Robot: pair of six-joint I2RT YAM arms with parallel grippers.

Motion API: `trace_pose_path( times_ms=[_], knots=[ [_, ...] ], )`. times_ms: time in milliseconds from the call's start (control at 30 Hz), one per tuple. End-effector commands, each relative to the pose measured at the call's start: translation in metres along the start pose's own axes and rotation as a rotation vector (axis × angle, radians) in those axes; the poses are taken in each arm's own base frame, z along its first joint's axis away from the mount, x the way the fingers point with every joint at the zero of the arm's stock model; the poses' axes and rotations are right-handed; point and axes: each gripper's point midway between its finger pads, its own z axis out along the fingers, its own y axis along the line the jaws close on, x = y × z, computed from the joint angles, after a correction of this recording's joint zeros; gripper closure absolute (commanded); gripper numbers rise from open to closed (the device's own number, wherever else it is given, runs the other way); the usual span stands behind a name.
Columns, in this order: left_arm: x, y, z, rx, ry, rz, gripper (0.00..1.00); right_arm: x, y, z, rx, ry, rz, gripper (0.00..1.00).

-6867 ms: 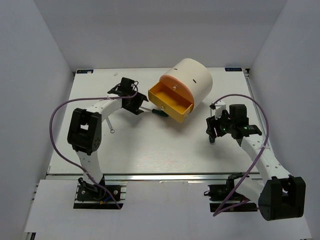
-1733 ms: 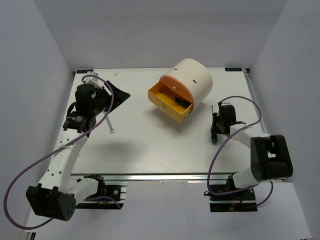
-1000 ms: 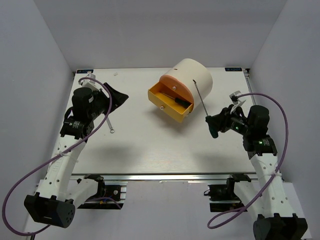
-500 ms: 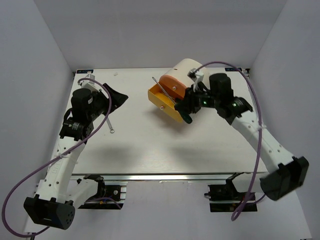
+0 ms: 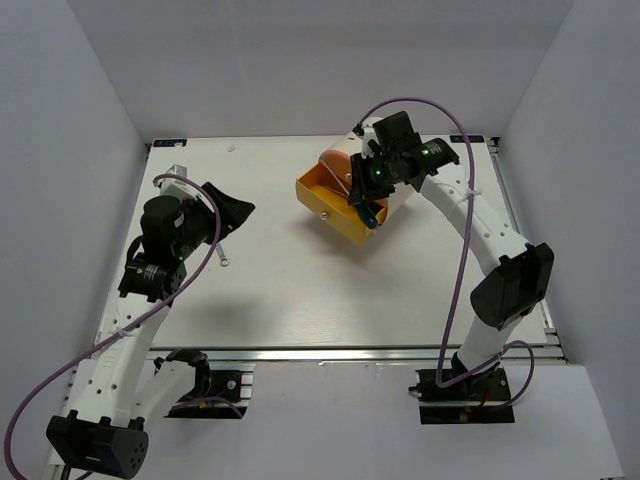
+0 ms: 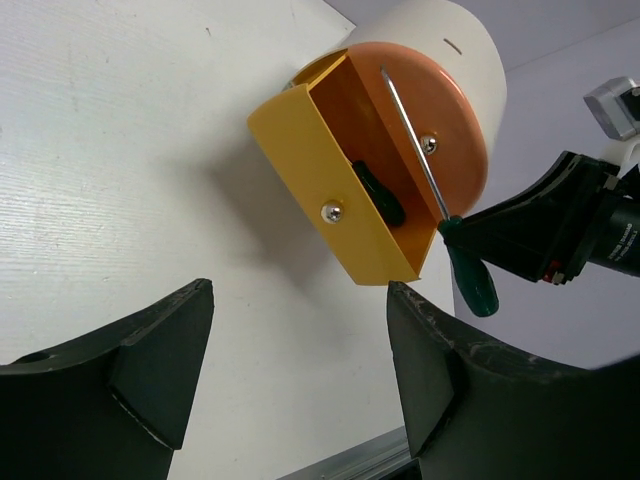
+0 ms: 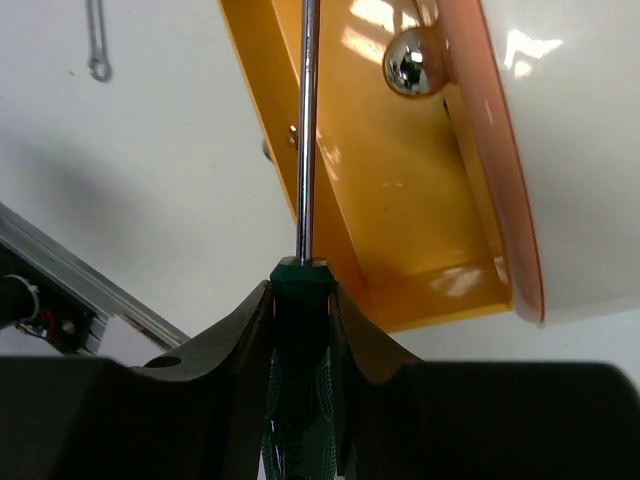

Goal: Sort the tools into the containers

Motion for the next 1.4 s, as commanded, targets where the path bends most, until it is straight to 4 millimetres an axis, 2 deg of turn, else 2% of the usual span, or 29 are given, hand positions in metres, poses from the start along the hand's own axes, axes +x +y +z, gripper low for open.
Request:
trace_pose_path(
  times_ms=[0, 333, 367, 833, 1000, 1367],
  knots=[
    [-0.001, -0.001, -0.002, 0.022, -0.028, -0.003, 0.2, 0.005, -0.002, -0.017, 0.08, 0.03, -0.041, 1.0],
    [0.018, 0.005, 0.009, 0.071, 0.011, -0.04, 0.2, 0.016, 0.0, -0.007, 0.156, 0.068, -0.125, 1.0],
    [0.02, 0.004, 0.009, 0.076, 0.017, -0.039, 0.2, 0.014, -0.004, -0.004, 0.188, 0.066, -0.13, 1.0],
    [0.021, 0.006, 0.007, 0.073, 0.02, -0.04, 0.2, -0.012, -0.011, 0.019, 0.246, 0.037, -0.144, 1.0],
    [0.018, 0.006, 0.001, 0.06, 0.0, -0.04, 0.2, -0.013, -0.015, 0.032, 0.258, 0.05, -0.129, 1.0],
    [0.017, 0.007, -0.006, 0.048, -0.018, -0.048, 0.2, -0.019, -0.034, 0.035, 0.387, 0.013, -0.068, 1.0]
  ],
)
